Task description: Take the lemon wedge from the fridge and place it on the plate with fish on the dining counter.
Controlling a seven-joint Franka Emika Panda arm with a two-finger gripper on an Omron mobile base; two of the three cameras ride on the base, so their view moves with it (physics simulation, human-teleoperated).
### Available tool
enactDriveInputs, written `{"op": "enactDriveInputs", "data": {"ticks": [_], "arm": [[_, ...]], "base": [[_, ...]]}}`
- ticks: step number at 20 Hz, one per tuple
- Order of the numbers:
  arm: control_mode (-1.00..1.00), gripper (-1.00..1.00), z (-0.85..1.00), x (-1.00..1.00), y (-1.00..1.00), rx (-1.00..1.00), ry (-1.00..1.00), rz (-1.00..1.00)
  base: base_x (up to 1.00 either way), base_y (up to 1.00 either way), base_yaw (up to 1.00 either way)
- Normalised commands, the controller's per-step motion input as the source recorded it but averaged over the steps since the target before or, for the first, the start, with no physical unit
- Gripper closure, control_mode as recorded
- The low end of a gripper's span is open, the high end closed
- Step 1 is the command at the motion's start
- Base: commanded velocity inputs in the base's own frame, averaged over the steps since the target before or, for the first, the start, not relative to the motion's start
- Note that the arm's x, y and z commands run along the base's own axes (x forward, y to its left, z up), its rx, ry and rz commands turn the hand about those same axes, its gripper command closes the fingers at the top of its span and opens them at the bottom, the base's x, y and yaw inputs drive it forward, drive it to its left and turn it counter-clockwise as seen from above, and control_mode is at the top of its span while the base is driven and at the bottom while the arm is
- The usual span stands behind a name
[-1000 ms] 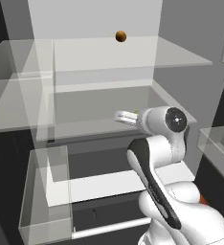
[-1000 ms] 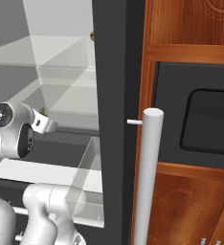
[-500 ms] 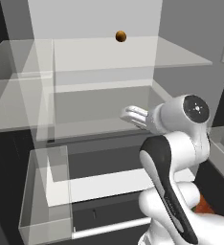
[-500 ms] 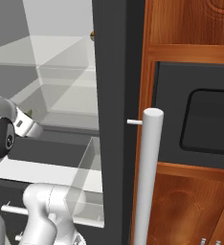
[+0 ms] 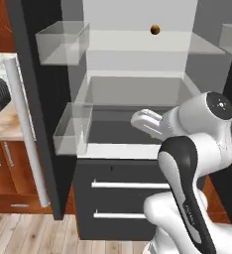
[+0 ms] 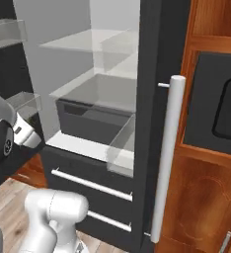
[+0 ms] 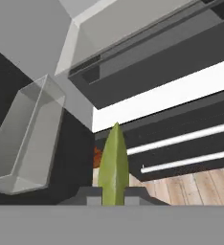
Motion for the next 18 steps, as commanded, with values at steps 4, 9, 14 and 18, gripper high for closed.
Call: {"op": "enactDriveInputs", "data": {"ticks": [4,9,14,18], "arm": [[1.0,1.0,0.0,0.0,0.0,0.0,0.0,0.0],[1.0,1.0,0.0,0.0,0.0,0.0,0.0,0.0],[1.0,1.0,0.0,0.0,0.0,0.0,0.0,0.0],[1.0,1.0,0.0,0.0,0.0,0.0,0.0,0.0]], "base": [[-0.56,-0.01,0.77],[-0.17,0.0,0.92],[-0.01,0.0,0.99],[0.0,0.0,1.0]]}}
